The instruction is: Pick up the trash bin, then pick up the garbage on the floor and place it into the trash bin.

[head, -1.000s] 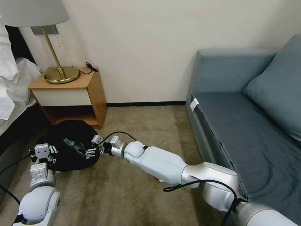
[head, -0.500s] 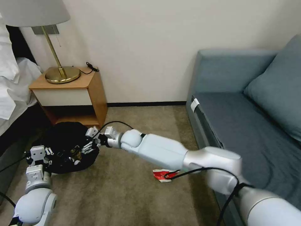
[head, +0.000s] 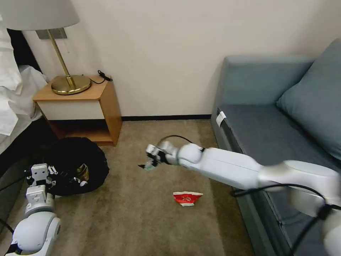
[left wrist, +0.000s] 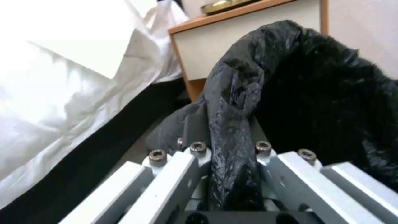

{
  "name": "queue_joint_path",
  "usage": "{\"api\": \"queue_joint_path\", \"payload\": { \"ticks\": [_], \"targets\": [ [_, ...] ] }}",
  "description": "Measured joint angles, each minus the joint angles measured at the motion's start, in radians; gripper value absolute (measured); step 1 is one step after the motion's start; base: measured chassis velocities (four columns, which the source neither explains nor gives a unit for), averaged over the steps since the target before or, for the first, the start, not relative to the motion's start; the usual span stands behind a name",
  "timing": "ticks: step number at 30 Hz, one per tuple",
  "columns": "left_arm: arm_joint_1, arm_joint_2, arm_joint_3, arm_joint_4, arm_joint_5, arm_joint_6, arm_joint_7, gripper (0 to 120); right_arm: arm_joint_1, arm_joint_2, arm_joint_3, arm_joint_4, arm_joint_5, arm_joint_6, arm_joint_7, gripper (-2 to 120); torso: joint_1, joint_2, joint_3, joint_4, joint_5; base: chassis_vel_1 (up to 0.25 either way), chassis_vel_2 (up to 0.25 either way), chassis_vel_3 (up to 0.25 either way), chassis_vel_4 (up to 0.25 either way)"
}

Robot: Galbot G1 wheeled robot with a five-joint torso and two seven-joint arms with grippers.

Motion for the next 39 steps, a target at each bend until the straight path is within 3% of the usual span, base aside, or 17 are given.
{"api": "queue_joint_path", "payload": {
  "ticks": [5,11,32,36,38,39],
  "targets": [
    [-0.003,-0.007,0.012,0.003,0.015,0.002,0.000,4,-0.124,-0.084,0.067,0.040,-0.061,0.004,-0.002,100,0.000,0.000,0.000,0.0009,-0.0001,0.000,0.000,0.000,0.000],
    [-0.004,-0.019,0.017,0.004,0.027,0.003,0.000,4,-0.225,-0.100,0.120,0.029,-0.115,0.024,-0.009,100,0.000,0.000,0.000,0.0010,-0.0003,0.000,0.000,0.000,0.000],
    [0.006,-0.033,0.006,0.007,0.033,0.002,0.000,4,-0.328,-0.040,0.172,-0.219,-0.281,0.109,-0.110,100,0.000,0.000,0.000,0.0010,-0.0005,0.000,0.000,0.000,0.000],
    [0.002,-0.033,0.009,0.010,0.033,0.002,0.000,4,-0.341,-0.029,0.189,-0.265,-0.296,0.115,-0.128,98,0.000,0.000,0.000,0.0009,-0.0005,0.000,0.000,0.000,0.000],
    [-0.001,-0.033,0.010,0.014,0.034,0.002,0.000,4,-0.351,-0.020,0.205,-0.295,-0.304,0.118,-0.151,86,0.000,0.000,0.000,0.0010,-0.0006,0.000,0.000,0.000,0.000],
    [-0.001,-0.033,0.010,0.014,0.034,0.002,0.000,4,-0.351,-0.020,0.205,-0.295,-0.304,0.118,-0.151,86,0.000,0.000,0.000,0.0010,-0.0006,0.000,0.000,0.000,0.000]
  ]
}}
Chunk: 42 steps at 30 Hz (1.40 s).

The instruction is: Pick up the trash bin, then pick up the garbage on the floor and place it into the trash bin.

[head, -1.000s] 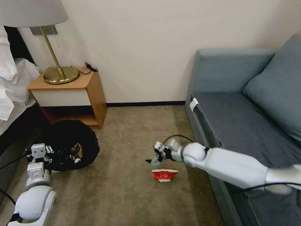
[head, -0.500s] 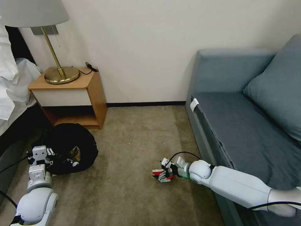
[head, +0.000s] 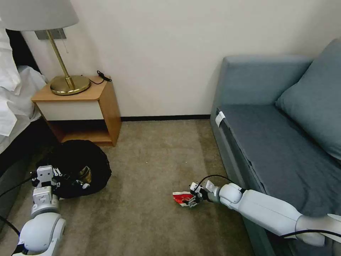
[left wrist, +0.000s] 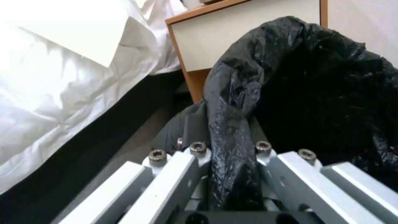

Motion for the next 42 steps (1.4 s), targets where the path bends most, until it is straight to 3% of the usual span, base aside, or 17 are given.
{"api": "queue_joint_path", "payload": {
  "ticks": [4,8,24,33,38,42],
  "targets": [
    [-0.002,0.002,0.000,0.002,0.000,0.000,0.000,4,-0.006,0.007,0.011,-0.020,-0.006,0.012,-0.020,76,0.000,0.000,0.000,0.0000,0.0001,0.000,0.000,0.000,0.000],
    [-0.003,0.002,0.000,0.006,0.000,0.000,0.000,4,-0.014,0.017,0.022,-0.039,-0.010,0.023,-0.036,56,0.000,0.000,0.000,0.0000,0.0000,0.000,0.000,0.000,0.000],
    [0.001,0.010,0.002,0.009,0.000,0.000,-0.001,4,-0.028,0.029,0.047,-0.054,-0.016,0.039,-0.067,1,0.000,0.000,0.000,0.0000,0.0001,0.000,0.000,0.000,0.000],
    [0.002,0.013,0.005,-0.002,0.002,0.000,-0.001,4,0.002,0.075,0.143,-0.027,0.000,0.052,-0.095,0,0.000,0.000,0.000,-0.0002,-0.0001,0.000,0.000,0.000,0.000],
    [0.007,0.007,0.009,-0.010,0.012,0.000,-0.001,4,0.066,0.213,0.247,0.032,0.042,0.048,-0.097,0,0.000,0.000,0.000,0.0003,0.0000,0.000,0.000,0.000,0.000],
    [0.010,0.004,0.015,-0.011,0.026,0.001,-0.001,4,0.138,0.303,0.234,0.070,0.102,0.041,-0.096,0,0.000,0.000,0.000,0.0007,-0.0001,0.000,0.000,0.000,0.000]
  ]
}}
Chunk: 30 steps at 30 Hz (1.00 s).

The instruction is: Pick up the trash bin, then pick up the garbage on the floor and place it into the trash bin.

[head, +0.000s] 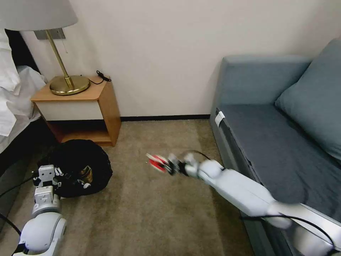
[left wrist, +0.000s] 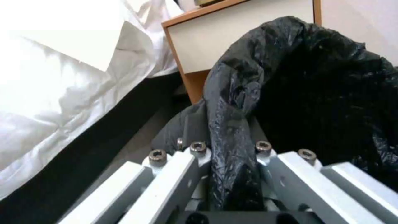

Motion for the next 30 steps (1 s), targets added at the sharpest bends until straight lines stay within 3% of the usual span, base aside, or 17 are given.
{"api": "queue_joint_path", "payload": {
  "ticks": [11,19,23,30],
  "targets": [
    [0.008,-0.015,0.015,-0.027,0.018,0.001,0.000,4,0.081,0.176,-0.120,0.010,0.166,0.004,0.033,0,0.000,0.000,0.000,-0.0008,-0.0001,0.000,0.000,0.000,0.000],
    [0.011,-0.032,0.027,-0.052,0.015,0.011,-0.002,4,0.094,0.340,-0.168,-0.147,0.156,0.058,0.050,0,0.000,0.000,0.000,-0.0004,0.0000,0.000,0.000,0.000,0.000],
    [0.007,-0.034,0.032,-0.050,0.012,0.013,-0.003,4,0.091,0.357,-0.186,-0.203,0.128,0.074,0.055,10,0.000,0.000,0.000,-0.0007,-0.0001,0.000,0.000,0.000,0.000],
    [0.003,-0.039,0.035,-0.039,0.010,0.013,-0.003,4,0.068,0.355,-0.213,-0.244,0.071,0.093,0.058,39,0.000,0.000,0.000,-0.0006,0.0000,0.000,0.000,0.000,0.000]
  ]
}}
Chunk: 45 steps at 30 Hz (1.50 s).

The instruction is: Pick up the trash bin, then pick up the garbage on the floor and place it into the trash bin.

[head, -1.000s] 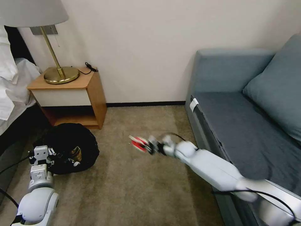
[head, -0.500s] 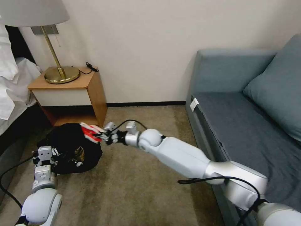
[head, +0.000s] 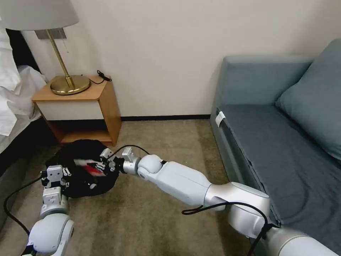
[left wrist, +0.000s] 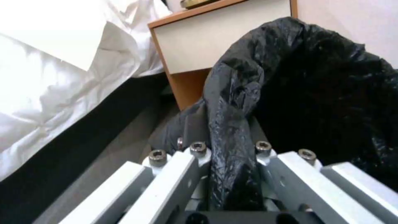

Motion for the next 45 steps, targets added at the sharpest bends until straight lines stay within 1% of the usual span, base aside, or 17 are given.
{"api": "queue_joint_path", "payload": {
  "ticks": [1,9,12,15,17,20,21,23,27,32,33,34,37,39,42,44,45],
  "targets": [
    [0.000,0.000,0.000,0.000,0.000,0.000,0.000,4,0.000,0.000,0.000,0.000,0.000,0.000,0.000,39,0.000,0.000,0.000,0.0000,0.0000,0.000,0.000,0.000,0.000],
    [-0.004,-0.004,-0.004,0.008,-0.017,-0.003,-0.004,4,-0.005,-0.006,0.042,0.059,-0.022,0.012,0.024,68,0.000,0.000,0.000,0.0002,0.0002,0.000,0.000,0.000,0.000],
    [-0.002,-0.006,-0.014,-0.001,-0.112,0.012,-0.029,4,0.004,-0.064,0.117,0.102,-0.042,0.012,0.032,83,0.000,0.000,0.000,0.0003,0.0004,0.000,0.000,0.000,0.000],
    [-0.002,-0.013,-0.018,-0.009,-0.155,0.019,-0.045,4,0.010,-0.095,0.169,0.103,-0.051,0.012,0.032,91,0.000,0.000,0.000,-0.0007,0.0005,0.000,0.000,0.000,0.000],
    [-0.003,-0.020,-0.020,-0.010,-0.179,0.021,-0.056,4,0.016,-0.108,0.203,0.098,-0.054,0.013,0.032,92,0.000,0.000,0.000,-0.0007,0.0005,0.000,0.000,0.000,0.000],
    [-0.017,-0.044,-0.031,-0.007,-0.313,0.023,-0.121,4,0.026,-0.132,0.315,0.079,-0.070,0.013,0.033,93,0.000,0.000,0.000,0.0000,0.0004,0.000,0.000,0.000,0.000],
    [-0.017,-0.044,-0.031,-0.007,-0.313,0.023,-0.121,4,0.026,-0.132,0.315,0.079,-0.070,0.013,0.033,93,0.000,0.000,0.000,0.0000,0.0004,0.000,0.000,0.000,0.000],
    [-0.026,-0.054,-0.041,-0.002,-0.390,0.030,-0.173,4,0.016,-0.146,0.380,0.076,-0.080,0.015,0.040,93,0.000,0.000,0.000,-0.0001,0.0003,0.000,0.000,0.000,0.000],
    [-0.030,-0.056,-0.056,0.013,-0.459,0.032,-0.224,4,-0.021,-0.170,0.453,0.078,-0.097,0.022,0.043,93,0.000,0.000,0.000,-0.0002,0.0004,0.000,0.000,0.000,0.000],
    [-0.033,-0.043,-0.050,0.060,-0.640,0.018,-0.239,4,-0.065,-0.194,0.491,0.106,-0.100,0.025,0.038,93,0.000,0.000,0.000,-0.0002,0.0002,0.000,0.000,0.000,0.000],
    [-0.033,-0.043,-0.050,0.060,-0.640,0.018,-0.239,4,-0.065,-0.194,0.491,0.106,-0.100,0.025,0.038,93,0.000,0.000,0.000,-0.0002,0.0002,0.000,0.000,0.000,0.000],
    [-0.038,-0.040,-0.045,0.088,-0.681,0.004,-0.217,4,-0.067,-0.194,0.491,0.113,-0.099,0.025,0.034,93,0.000,0.000,0.000,-0.0002,0.0003,0.000,0.000,0.000,0.000],
    [-0.047,-0.040,-0.035,0.137,-0.697,-0.024,-0.179,9,-0.068,-0.188,0.490,0.116,-0.099,0.025,0.031,93,0.000,0.000,0.000,-0.0002,0.0000,0.000,0.000,0.000,0.000],
    [-0.051,-0.042,-0.034,0.164,-0.690,-0.042,-0.168,19,-0.069,-0.177,0.487,0.117,-0.099,0.025,0.030,93,0.000,0.000,0.000,0.0003,0.0006,0.000,0.000,0.000,0.000],
    [-0.050,-0.041,-0.036,0.170,-0.681,-0.044,-0.164,27,-0.072,-0.171,0.487,0.116,-0.101,0.025,0.030,93,0.000,0.000,0.000,0.0002,0.0002,0.000,0.000,0.000,0.000],
    [-0.047,-0.030,-0.047,0.179,-0.669,-0.047,-0.160,39,-0.080,-0.167,0.488,0.109,-0.107,0.027,0.029,93,0.000,0.000,0.000,0.0000,0.0001,0.000,0.000,0.000,0.000],
    [-0.047,-0.030,-0.047,0.179,-0.669,-0.047,-0.160,39,-0.080,-0.167,0.488,0.109,-0.107,0.027,0.029,93,0.000,0.000,0.000,0.0000,0.0001,0.000,0.000,0.000,0.000]
  ]
}}
